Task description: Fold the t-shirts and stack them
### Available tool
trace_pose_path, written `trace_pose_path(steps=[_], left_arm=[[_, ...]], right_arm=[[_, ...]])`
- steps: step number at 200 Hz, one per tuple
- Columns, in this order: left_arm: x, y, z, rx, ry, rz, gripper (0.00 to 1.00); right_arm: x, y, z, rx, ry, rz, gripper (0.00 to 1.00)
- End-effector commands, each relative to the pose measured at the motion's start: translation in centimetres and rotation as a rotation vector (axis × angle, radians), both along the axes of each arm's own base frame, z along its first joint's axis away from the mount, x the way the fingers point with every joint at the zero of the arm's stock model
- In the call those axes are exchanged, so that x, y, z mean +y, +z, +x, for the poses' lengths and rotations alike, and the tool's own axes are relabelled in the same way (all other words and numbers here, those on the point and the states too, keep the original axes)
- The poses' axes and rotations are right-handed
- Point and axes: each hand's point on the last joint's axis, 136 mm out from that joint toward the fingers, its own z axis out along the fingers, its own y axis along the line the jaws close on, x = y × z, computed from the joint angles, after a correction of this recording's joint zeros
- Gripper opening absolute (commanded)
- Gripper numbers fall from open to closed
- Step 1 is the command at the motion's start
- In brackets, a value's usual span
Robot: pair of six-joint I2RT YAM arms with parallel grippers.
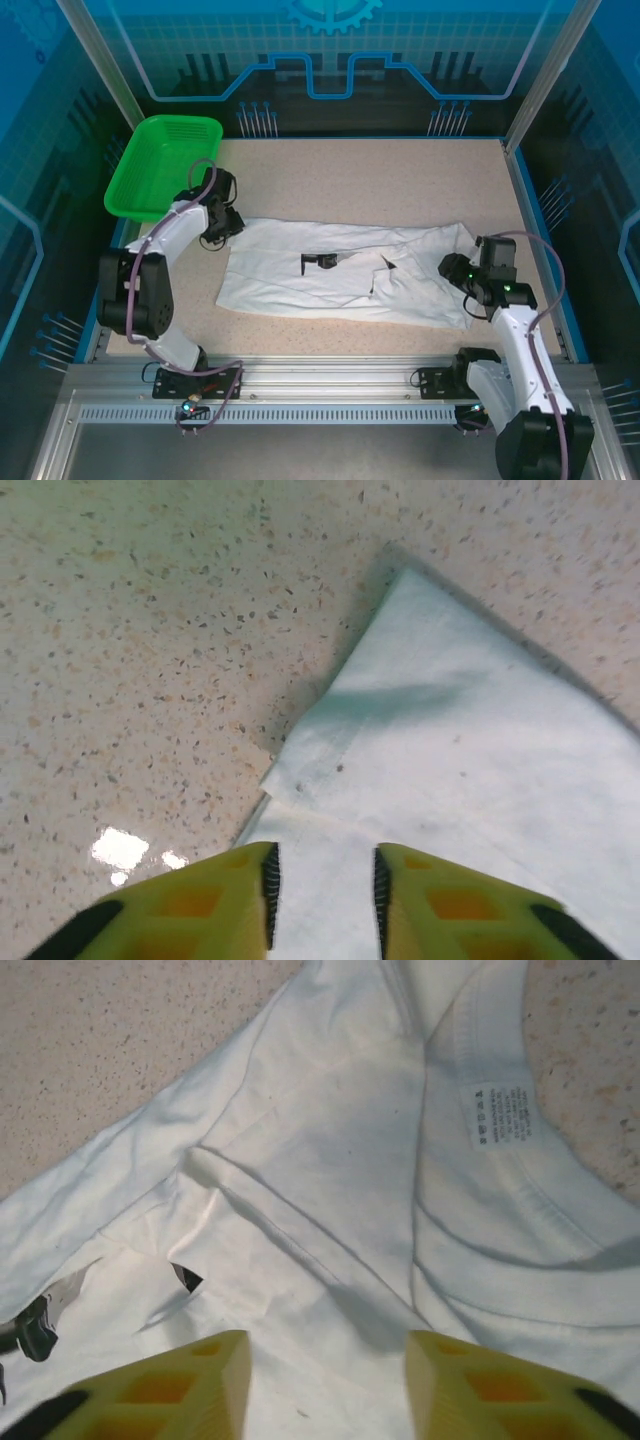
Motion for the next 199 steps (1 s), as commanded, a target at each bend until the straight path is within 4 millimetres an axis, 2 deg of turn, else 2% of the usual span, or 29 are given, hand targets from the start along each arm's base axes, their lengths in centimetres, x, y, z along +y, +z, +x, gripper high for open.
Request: trace_pose_path(steps=[1,23,35,52,62,67,70,77,100,122,144,160,199], left_arm=[[-0.8,4.1,0.3,-0.084,0.001,0.006,0.37],[-3.4,5.6,1.2,-0.135,-0.076,0.002,0.38],[-5.7,5.5,2.0,-0.137,-0.149,-0.017,0.35],[-8.7,4.3,3.2,-0.098,-0.252,-0.025,0.25],[-10.2,3.0,3.8,-0.059,-0.292,-0.043,0.21],[-10.8,2.4,4.2,-0.041,-0.305,-0.054,0.19],[-11.1,2.0,4.4,-0.031,-0.308,-0.058,0.19],[-11.3,1.1,5.0,-0.015,-0.306,-0.059,0.18],[-11.4,-1.6,6.6,0.027,-0.295,-0.033,0.16],[-10.2,-3.7,7.6,0.072,-0.247,0.001,0.15],[-8.3,-5.4,8.3,0.097,-0.162,-0.019,0.17],[-7.0,-6.7,8.5,0.119,-0.128,-0.022,0.17],[-2.8,-8.5,7.4,0.142,-0.011,0.017,0.17]], right_arm=[[-1.6,1.1,-0.3,-0.031,-0.097,-0.012,0.52],[-1.5,2.0,1.6,-0.049,-0.085,0.006,0.52],[-1.4,1.6,2.8,0.012,-0.066,0.015,0.46],[-1.2,0.9,5.2,0.106,-0.019,0.011,0.33],[-1.2,0.3,6.7,0.152,-0.003,-0.003,0.29],[-1.0,-0.5,7.2,0.181,0.011,-0.005,0.27],[-1.0,0.1,8.2,0.165,0.021,-0.009,0.26],[-0.8,-0.1,9.4,0.178,0.036,-0.019,0.24],[-0.7,-1.7,12.7,0.226,0.045,-0.035,0.23],[-1.3,-3.9,15.0,0.328,0.043,-0.045,0.20],[-2.9,-6.2,15.8,0.394,0.003,-0.020,0.19],[-4.0,-7.1,16.0,0.404,-0.022,-0.014,0.20],[-6.1,-9.8,16.3,0.470,-0.077,-0.004,0.22]])
